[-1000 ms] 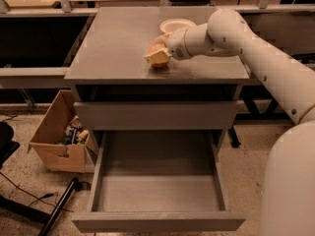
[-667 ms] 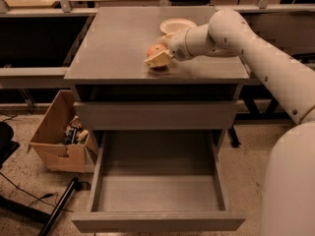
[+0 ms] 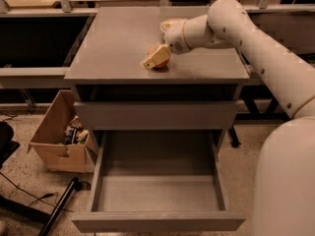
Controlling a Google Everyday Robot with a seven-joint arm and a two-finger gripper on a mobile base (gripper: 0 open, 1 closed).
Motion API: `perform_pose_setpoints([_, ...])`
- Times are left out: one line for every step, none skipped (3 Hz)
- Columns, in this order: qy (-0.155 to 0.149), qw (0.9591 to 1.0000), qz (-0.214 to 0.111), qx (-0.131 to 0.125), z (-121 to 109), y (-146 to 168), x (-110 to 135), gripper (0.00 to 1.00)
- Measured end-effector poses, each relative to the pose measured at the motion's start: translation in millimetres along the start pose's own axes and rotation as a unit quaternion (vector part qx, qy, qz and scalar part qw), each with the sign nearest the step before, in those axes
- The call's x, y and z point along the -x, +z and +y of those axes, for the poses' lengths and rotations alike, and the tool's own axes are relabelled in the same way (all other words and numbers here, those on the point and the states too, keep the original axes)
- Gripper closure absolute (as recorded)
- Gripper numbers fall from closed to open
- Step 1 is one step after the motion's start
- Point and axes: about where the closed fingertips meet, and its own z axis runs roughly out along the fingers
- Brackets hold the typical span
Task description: Pick apple from middle drawer and place on counter
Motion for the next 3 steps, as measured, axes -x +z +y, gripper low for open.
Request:
perform_pose_setpoints([-0.037, 0.999, 0.018, 0.018, -6, -23, 59, 0.0])
perform_pose_setpoints([-0.102, 0.9887, 0.109, -0.009, -15, -92, 130, 0.0])
perform_pose_setpoints([-0.135, 0.9712, 0.196, -0.017, 2, -159, 147, 0.0])
